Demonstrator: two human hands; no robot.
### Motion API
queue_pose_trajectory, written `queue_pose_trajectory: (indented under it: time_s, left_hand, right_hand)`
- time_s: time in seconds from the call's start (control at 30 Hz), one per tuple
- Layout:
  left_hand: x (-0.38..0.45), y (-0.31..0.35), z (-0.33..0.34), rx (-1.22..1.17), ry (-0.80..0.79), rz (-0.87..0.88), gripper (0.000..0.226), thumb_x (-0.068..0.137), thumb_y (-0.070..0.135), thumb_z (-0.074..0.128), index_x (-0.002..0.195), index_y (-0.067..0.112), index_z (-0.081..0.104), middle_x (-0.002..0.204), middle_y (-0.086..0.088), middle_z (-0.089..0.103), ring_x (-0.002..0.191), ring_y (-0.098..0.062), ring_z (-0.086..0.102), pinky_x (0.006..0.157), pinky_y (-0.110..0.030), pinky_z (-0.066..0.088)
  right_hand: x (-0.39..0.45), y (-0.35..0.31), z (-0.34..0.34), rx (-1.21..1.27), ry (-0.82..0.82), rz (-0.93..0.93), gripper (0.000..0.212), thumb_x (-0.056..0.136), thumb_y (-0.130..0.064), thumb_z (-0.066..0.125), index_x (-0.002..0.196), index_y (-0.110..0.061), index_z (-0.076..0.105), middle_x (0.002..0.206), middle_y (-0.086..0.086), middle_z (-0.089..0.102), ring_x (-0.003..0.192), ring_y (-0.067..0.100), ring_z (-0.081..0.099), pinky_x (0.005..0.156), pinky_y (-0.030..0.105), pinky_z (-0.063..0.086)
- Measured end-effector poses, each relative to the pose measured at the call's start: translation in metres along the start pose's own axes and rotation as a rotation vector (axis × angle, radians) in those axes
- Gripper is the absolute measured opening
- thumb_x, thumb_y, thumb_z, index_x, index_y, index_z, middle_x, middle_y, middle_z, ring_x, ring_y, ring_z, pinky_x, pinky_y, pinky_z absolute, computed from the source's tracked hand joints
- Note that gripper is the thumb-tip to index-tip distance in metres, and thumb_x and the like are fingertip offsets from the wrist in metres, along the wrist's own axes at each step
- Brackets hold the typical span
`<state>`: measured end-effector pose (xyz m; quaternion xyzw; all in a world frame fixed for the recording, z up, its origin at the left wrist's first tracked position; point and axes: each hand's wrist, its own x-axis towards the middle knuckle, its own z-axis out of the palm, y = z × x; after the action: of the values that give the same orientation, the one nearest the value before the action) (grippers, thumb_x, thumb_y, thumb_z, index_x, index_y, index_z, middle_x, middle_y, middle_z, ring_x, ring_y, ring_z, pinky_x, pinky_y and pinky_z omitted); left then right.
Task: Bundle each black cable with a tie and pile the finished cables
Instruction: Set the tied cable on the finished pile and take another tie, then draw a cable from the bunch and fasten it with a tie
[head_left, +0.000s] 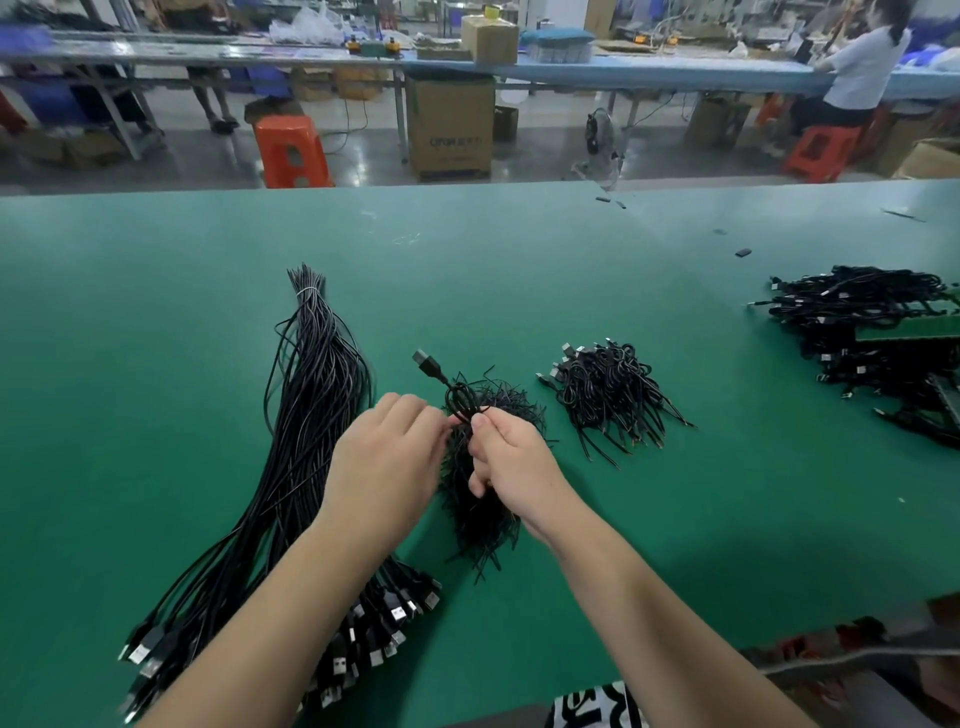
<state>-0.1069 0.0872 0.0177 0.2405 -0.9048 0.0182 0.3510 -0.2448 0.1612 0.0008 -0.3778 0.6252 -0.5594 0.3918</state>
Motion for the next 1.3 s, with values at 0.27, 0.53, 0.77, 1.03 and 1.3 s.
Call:
queue_pose_trajectory:
  time_s: [0.27,0.53,0.77,1.03,1.3]
  left_hand:
    - [0.015,-0.006,-0.009,-0.099,-0.016,0.195,0.015,0.087,0.006,0.062,0.084,0.019,0.068,0.088,0.010,0.071,0.091,-0.013,0.069,0.087,-0.041,0.045]
    - [0.020,0.005,-0.014,-0.532,-0.153,-0.448,0.020,0.088,0.010,0.073,0.078,0.028,0.070,0.072,0.024,0.067,0.079,0.004,0.062,0.067,-0.005,0.039]
    - [0.027,0.004,-0.013,-0.373,-0.457,-0.594,0.026,0.094,0.012,0.061,0.073,0.027,0.065,0.074,0.009,0.067,0.061,-0.005,0.055,0.049,-0.012,0.036]
    - [0.033,0.002,-0.015,-0.291,-0.487,-0.616,0.008,0.092,0.022,0.069,0.084,0.022,0.069,0.078,0.010,0.067,0.075,-0.003,0.060,0.061,-0.016,0.041]
    - [0.032,0.011,-0.019,-0.144,-0.478,-0.449,0.026,0.093,0.041,0.065,0.081,0.020,0.075,0.079,0.003,0.070,0.076,-0.016,0.063,0.071,-0.032,0.051]
  right_hand:
    - [-0.008,-0.012,-0.004,0.060,-0.257,0.133,0.043,0.105,-0.017,0.038,0.068,-0.024,0.060,0.056,-0.005,0.030,0.041,0.011,0.025,0.040,0.027,0.034]
    - [-0.013,-0.007,0.000,-0.221,-0.177,-0.023,0.030,0.092,-0.043,0.041,0.066,-0.028,0.046,0.058,-0.014,0.038,0.050,0.006,0.032,0.049,0.024,0.026]
    - [-0.018,-0.006,0.000,-0.996,-0.226,-0.345,0.026,0.109,-0.035,0.031,0.088,-0.020,0.035,0.088,0.015,0.064,0.068,0.034,0.044,0.064,0.038,0.025]
    - [-0.017,-0.001,0.006,-1.243,-0.186,-0.436,0.034,0.109,-0.036,0.027,0.097,-0.012,0.048,0.086,0.013,0.066,0.066,0.036,0.055,0.062,0.039,0.031]
    - [-0.007,0.003,0.006,-1.341,-0.062,-0.454,0.031,0.107,-0.028,0.032,0.112,-0.007,0.055,0.092,0.011,0.070,0.079,0.036,0.068,0.060,0.036,0.031]
